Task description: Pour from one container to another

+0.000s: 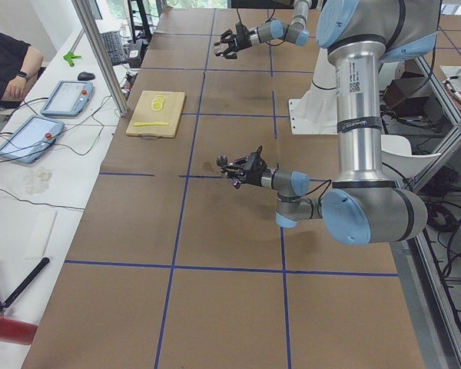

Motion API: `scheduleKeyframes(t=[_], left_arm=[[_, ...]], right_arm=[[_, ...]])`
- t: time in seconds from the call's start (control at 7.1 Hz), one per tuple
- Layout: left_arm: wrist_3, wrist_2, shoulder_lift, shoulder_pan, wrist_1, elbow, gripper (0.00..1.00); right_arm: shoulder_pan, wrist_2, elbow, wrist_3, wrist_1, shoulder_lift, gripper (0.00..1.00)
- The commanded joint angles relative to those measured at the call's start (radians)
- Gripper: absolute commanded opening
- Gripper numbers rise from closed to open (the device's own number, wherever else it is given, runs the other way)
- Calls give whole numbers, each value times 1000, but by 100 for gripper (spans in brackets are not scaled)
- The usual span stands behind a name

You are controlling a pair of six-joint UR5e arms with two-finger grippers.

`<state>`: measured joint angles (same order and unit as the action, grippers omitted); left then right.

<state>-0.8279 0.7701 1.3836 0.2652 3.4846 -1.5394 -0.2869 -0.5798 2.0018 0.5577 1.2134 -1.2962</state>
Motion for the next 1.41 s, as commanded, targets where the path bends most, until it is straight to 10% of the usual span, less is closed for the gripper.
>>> scheduleKeyframes(t=[0.0,1.27], left_arm=[[4,-85,3,-52,-21,18,0],[21,-138,58,-116,-134,68,0]], right_arm=[[0,0,0,1,0,0,0],[0,6,-1,1,-2,-3,0]])
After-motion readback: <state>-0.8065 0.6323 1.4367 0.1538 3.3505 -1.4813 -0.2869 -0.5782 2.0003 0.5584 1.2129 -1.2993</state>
